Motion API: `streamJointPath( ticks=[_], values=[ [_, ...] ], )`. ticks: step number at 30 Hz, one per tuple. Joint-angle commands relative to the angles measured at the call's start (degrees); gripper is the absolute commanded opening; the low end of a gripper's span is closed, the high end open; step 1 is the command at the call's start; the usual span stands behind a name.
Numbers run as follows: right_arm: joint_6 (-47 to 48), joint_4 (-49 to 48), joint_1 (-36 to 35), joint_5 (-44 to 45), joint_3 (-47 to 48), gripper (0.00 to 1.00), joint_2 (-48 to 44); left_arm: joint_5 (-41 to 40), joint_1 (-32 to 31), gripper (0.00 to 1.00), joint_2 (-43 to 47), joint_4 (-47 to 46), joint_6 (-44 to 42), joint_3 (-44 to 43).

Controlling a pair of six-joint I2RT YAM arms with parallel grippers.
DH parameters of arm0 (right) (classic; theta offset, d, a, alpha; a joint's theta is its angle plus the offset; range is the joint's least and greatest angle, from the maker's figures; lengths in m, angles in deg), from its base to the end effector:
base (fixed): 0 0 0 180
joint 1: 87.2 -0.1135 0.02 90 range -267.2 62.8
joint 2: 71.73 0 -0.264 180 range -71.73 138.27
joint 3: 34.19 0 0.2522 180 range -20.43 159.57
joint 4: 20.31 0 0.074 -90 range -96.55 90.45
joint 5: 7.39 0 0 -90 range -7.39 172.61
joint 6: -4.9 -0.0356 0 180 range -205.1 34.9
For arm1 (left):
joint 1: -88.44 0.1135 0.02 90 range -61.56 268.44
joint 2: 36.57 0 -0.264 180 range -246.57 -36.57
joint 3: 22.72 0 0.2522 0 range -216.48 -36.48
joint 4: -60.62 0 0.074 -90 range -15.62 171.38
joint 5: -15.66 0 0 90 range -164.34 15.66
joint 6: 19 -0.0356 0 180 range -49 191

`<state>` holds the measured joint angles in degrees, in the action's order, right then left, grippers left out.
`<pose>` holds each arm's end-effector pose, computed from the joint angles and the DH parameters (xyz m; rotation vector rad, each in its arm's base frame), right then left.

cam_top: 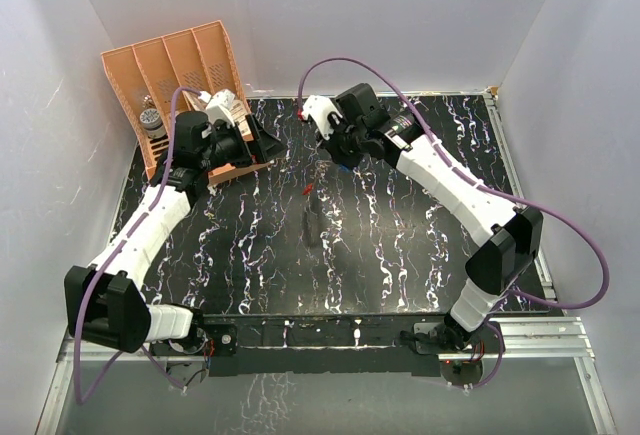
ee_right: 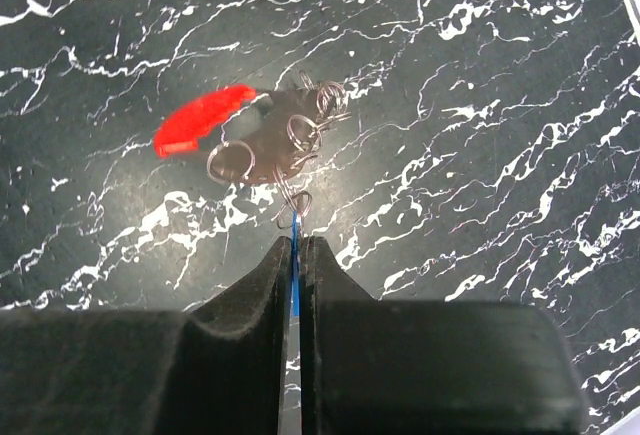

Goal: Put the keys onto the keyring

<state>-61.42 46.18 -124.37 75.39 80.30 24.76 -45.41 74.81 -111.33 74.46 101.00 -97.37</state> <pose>0.2859 0.2224 0.3719 -1.2775 2.0609 0.2598 0.2922 -0.0886 0.3424 0.1066 1.8949 -0.9862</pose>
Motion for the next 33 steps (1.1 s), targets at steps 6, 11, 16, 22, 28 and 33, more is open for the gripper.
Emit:
streamJointPath(
  ticks=[6,11,16,22,28,33],
  values=[
    [-9.2,-10.8,2.9,12.7,-0.3,0.0,1.2,-1.7,0.3,0.98,1.8,-2.4,1.5,2.2],
    [-10.2,-17.7,3.1,18.2,-4.0,0.0,-0.9,-1.8,0.3,0.99,0.6,-2.7,1.3,2.1],
    [-8.7,-20.2,3.0,14.9,-2.4,0.0,0.1,-1.7,0.4,0.99,-0.3,-3.8,1.9,2.4],
    [-7.8,-20.9,0.6,7.0,2.1,0.0,2.9,-2.3,0.3,0.99,-0.3,-4.1,2.2,2.3],
    [-8.3,-22.0,0.5,6.2,-2.8,0.0,4.0,-2.2,0.3,0.98,-0.3,-4.0,2.2,2.7],
    [-8.7,-22.9,2.1,7.6,-12.2,0.0,1.4,-2.0,0.3,0.98,-0.5,-4.4,2.1,3.5]
  ],
)
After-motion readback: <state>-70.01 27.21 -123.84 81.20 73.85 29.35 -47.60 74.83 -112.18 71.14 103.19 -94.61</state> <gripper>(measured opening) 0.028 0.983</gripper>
